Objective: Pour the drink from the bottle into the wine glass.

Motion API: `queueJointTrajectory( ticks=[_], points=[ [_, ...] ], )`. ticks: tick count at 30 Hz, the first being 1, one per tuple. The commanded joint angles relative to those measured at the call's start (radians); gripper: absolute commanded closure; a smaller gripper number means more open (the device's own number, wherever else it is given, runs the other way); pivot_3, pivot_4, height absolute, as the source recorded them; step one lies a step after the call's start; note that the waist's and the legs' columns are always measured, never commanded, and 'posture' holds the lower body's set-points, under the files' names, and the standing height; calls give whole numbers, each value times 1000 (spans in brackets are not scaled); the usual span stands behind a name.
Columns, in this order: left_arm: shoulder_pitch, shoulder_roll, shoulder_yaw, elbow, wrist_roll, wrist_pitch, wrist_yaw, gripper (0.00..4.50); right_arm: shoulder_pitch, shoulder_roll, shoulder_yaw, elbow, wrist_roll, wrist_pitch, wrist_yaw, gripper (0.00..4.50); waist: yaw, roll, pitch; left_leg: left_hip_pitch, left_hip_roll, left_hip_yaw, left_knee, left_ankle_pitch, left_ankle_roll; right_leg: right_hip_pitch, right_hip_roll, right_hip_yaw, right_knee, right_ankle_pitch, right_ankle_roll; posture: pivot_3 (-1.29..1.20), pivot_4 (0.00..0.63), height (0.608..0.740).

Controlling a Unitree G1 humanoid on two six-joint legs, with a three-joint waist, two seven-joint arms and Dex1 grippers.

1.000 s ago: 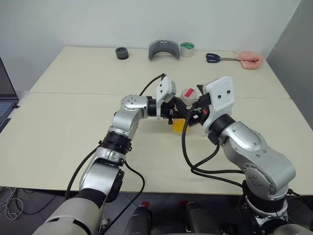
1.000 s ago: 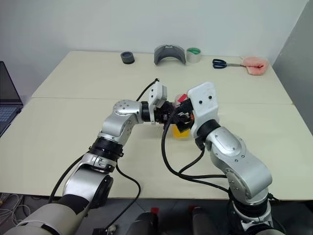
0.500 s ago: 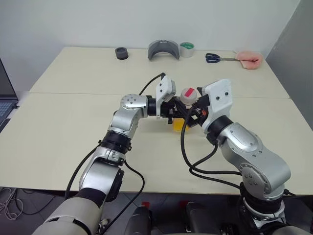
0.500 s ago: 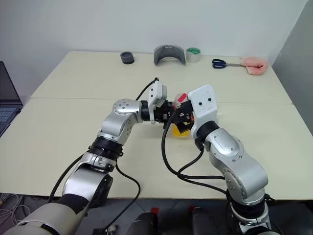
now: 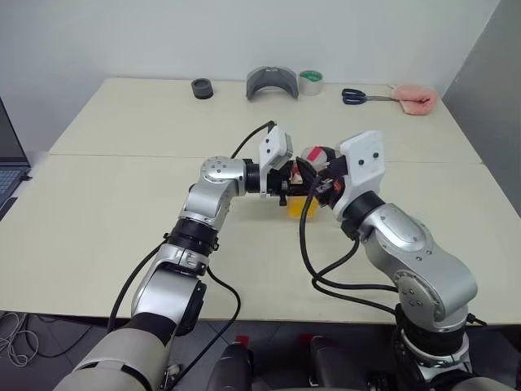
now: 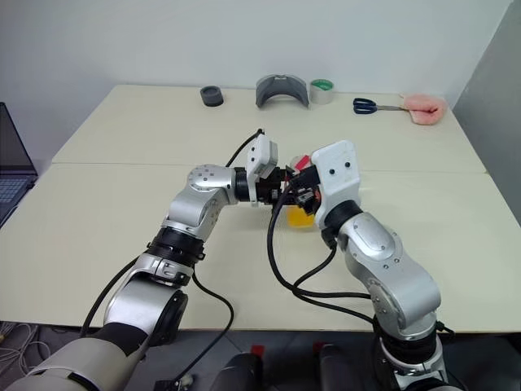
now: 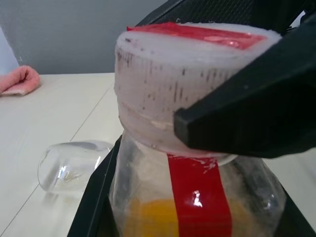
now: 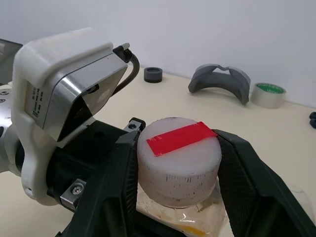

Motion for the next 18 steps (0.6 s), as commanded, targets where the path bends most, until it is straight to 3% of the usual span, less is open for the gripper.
queueJointTrajectory(
  ticks=[1,4,7,14,18],
  points=[
    [-27,1,10,-32,-5,-7,-3,2722,2,-6,12,-15,-16,-30,16,2627,0,0,0,0,0,0,0,0,0,0,0,0,0,0,0,0,150,740],
    [-24,4,9,-38,-7,-1,-6,2722,7,-15,17,-13,-18,-41,24,2627,0,0,0,0,0,0,0,0,0,0,0,0,0,0,0,0,150,740],
    [-22,13,8,-43,-14,16,-25,2722,14,-68,43,-2,14,-95,128,2627,0,0,0,0,0,0,0,0,0,0,0,0,0,0,0,0,150,740],
    [-31,32,19,-84,-70,91,-123,2731,-117,-364,-34,324,173,-376,747,2627,-3,0,0,1,0,1,0,0,1,1,0,0,-1,0,0,0,150,740],
    [-39,38,34,-112,-101,136,-143,2731,-221,-417,-57,514,213,-422,909,2627,-4,0,1,1,0,1,0,0,1,1,1,-1,-1,0,0,0,150,740]
  ],
)
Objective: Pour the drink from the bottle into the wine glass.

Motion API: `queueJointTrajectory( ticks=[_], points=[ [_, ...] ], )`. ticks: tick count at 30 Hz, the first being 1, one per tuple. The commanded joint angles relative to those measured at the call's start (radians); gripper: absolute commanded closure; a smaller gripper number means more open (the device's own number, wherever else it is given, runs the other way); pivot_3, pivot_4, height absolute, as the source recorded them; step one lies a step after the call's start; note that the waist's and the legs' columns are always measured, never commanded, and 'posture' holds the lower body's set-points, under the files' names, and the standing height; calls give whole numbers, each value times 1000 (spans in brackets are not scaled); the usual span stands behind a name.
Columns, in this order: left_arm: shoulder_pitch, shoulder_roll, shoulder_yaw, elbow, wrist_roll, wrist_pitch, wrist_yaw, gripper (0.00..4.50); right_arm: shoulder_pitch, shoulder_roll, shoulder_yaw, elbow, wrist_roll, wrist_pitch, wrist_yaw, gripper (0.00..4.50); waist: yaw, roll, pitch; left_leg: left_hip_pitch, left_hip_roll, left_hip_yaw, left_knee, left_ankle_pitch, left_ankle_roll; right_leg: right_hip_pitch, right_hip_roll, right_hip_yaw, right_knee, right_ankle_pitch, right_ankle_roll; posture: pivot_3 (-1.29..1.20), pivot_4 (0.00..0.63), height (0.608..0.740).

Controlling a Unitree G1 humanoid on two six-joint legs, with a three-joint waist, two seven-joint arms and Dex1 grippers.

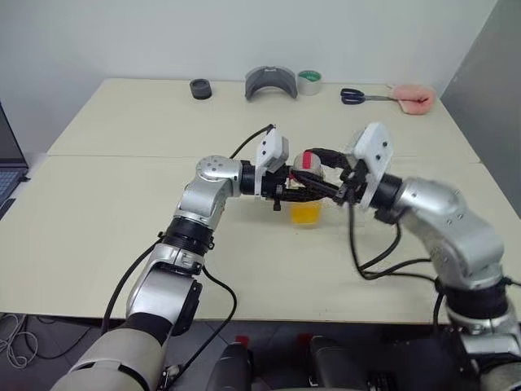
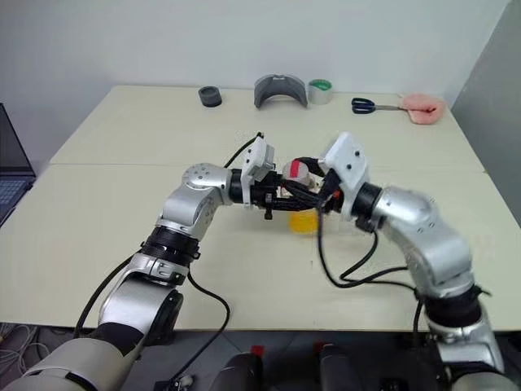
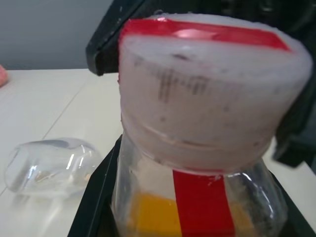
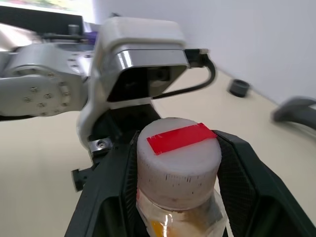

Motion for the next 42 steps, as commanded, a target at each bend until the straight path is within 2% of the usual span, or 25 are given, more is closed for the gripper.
queueJointTrajectory(
  ticks=[1,5,12,18,24,32,42],
  points=[
    [-40,5,41,-63,-55,28,-14,2732,-40,-24,7,89,11,-49,121,2627,0,0,0,0,0,0,0,0,0,0,0,0,0,0,0,0,150,740],
    [-34,8,47,-71,-51,26,3,2732,-41,0,-27,100,32,-30,85,2627,0,0,0,0,0,0,1,0,0,0,-1,0,0,0,0,0,150,740],
    [-11,17,36,-94,-45,17,3,2735,23,-29,-136,-17,90,34,0,237,5,0,0,-1,-1,0,1,0,-1,0,-2,0,0,0,0,0,150,740],
    [-5,14,33,-99,-43,10,5,2735,132,-23,-185,-228,138,118,-127,202,6,0,0,-1,-1,-1,0,0,-1,0,-1,0,0,0,0,0,150,740],
    [-3,11,32,-95,-39,4,10,2735,159,59,-98,-400,103,153,-303,202,1,0,0,0,0,0,0,0,-1,0,-1,1,1,0,0,0,150,740],
    [-6,7,30,-82,-35,-6,11,2738,121,68,-23,-340,-40,94,-371,202,4,0,0,-1,-1,0,1,0,-1,0,-1,1,0,0,0,0,150,740],
    [14,18,26,-102,-34,-3,11,2738,117,106,-93,-283,-19,95,-388,202,3,0,0,-1,0,0,1,0,-1,0,-1,1,0,0,0,0,150,740]
  ],
)
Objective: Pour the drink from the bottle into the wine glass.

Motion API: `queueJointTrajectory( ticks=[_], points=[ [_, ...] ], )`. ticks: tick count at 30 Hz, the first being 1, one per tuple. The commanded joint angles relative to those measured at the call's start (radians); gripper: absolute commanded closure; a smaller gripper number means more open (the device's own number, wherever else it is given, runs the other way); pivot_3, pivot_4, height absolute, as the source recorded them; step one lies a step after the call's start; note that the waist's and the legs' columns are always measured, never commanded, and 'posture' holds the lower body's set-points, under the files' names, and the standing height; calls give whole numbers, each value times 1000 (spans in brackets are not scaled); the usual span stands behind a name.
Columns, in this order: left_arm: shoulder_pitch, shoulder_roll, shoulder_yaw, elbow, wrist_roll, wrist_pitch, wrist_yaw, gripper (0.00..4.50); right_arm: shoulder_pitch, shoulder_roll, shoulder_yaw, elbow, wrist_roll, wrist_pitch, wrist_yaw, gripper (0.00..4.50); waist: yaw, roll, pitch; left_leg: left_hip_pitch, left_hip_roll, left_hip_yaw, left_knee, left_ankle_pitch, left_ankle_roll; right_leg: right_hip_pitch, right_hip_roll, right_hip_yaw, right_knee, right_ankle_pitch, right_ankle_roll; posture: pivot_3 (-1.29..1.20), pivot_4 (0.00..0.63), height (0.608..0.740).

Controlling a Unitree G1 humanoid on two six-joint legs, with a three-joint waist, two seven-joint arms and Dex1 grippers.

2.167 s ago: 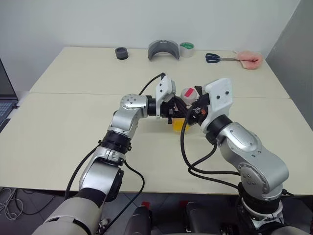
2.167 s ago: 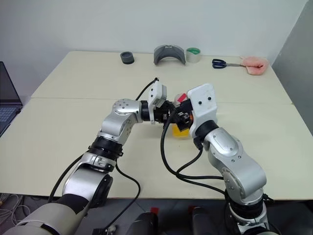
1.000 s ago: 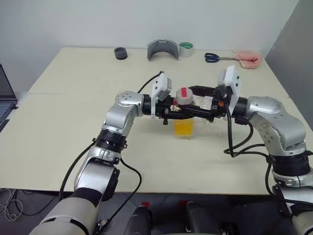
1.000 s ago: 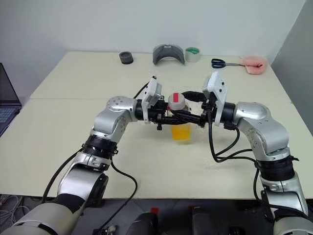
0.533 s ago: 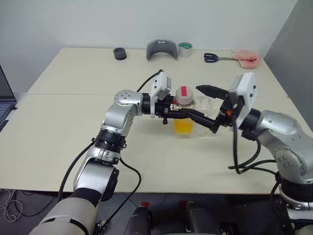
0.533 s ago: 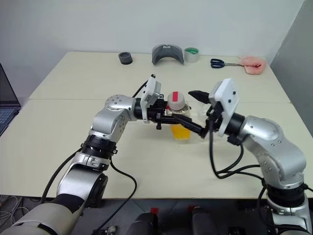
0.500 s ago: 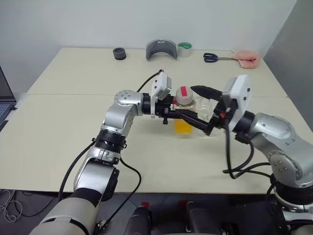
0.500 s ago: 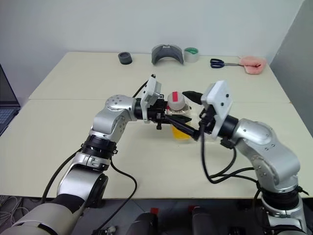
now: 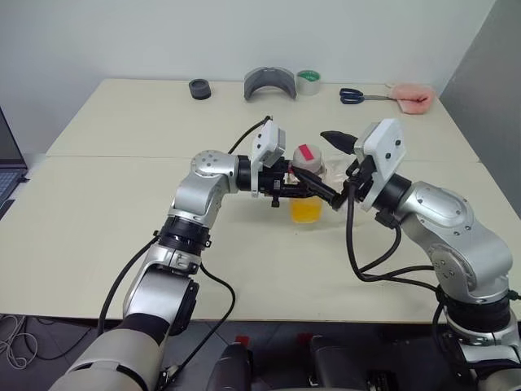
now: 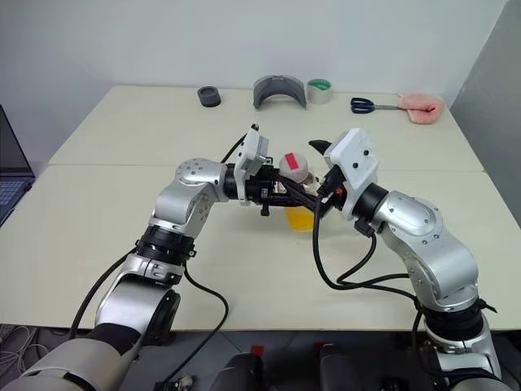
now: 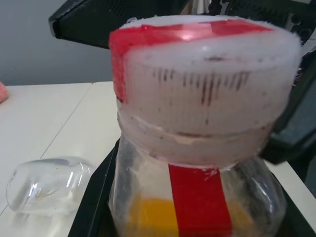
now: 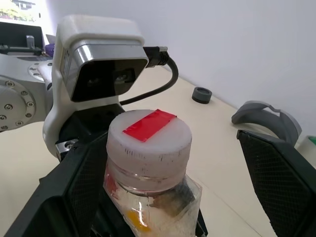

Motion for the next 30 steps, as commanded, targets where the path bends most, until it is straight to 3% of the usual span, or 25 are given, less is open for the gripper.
queueJointTrajectory(
  ticks=[1,10,30],
  points=[
    [3,6,9,-44,-14,-10,-4,2738,-19,17,-75,-15,45,8,-18,202,0,0,0,0,0,0,0,0,0,0,0,0,0,0,0,0,150,740],
    [8,14,7,-50,-13,-7,-7,2738,-3,-36,-94,-10,37,20,-11,202,0,0,0,0,0,0,0,0,0,0,0,0,0,0,0,0,150,740],
    [15,18,3,-51,-10,-7,-6,2739,-9,-64,-128,-100,236,137,5,202,0,0,0,0,0,0,0,0,0,0,0,0,0,0,0,0,150,740]
  ],
)
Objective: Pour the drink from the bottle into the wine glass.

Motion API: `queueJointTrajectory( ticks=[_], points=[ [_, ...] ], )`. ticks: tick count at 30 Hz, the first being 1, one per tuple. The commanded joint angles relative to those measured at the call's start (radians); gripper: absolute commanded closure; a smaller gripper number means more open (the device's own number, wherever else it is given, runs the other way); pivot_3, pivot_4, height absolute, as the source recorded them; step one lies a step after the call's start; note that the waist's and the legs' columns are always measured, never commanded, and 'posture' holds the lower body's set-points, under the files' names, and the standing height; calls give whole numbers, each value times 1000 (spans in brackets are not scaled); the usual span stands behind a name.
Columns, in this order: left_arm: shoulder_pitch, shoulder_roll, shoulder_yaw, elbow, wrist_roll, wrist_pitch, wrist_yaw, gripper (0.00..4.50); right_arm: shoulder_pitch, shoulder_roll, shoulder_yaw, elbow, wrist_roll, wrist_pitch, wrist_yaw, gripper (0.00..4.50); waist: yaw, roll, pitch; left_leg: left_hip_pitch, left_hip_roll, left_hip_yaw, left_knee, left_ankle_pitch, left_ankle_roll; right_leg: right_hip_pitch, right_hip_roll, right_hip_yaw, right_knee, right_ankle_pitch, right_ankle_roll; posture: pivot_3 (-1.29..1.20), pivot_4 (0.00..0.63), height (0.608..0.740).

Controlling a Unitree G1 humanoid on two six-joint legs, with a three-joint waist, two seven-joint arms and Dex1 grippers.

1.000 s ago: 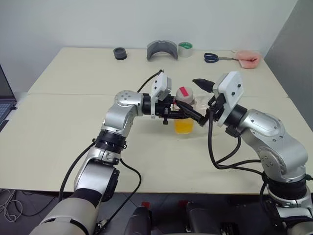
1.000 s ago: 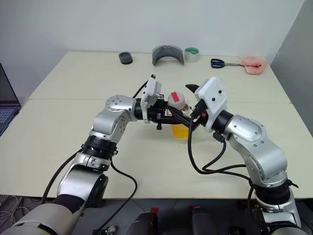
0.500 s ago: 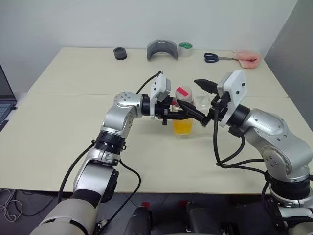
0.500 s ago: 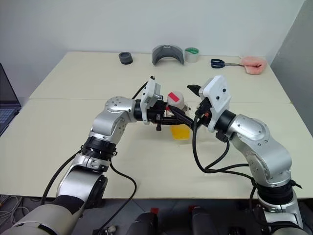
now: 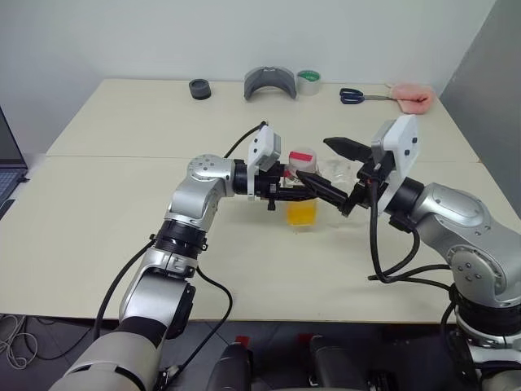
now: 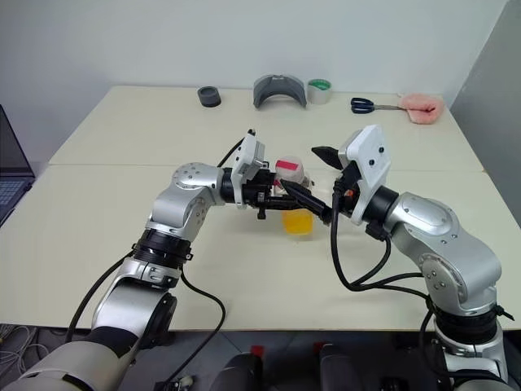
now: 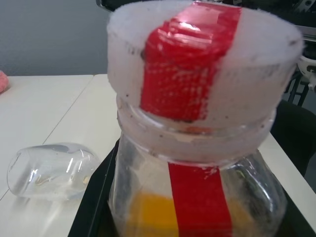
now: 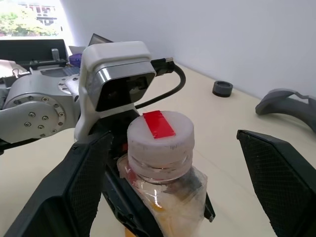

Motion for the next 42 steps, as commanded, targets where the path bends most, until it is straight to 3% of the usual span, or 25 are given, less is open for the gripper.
queueJointTrajectory(
  ticks=[1,16,42],
  points=[
    [-6,1,5,-44,-12,-9,-2,2739,-21,-18,-31,-43,24,0,0,202,0,0,0,0,0,0,0,0,0,0,0,0,0,0,0,0,150,740],
    [-4,4,1,-28,-1,-30,-12,2739,-37,-25,-10,-50,34,-9,-10,202,0,0,0,0,0,0,0,0,0,0,0,0,0,0,0,0,150,740],
    [-3,-7,-2,-24,7,-40,-20,2739,-68,1,96,-7,-119,-61,-33,202,0,0,0,0,0,0,0,0,0,0,0,0,0,0,0,0,150,740]
  ],
)
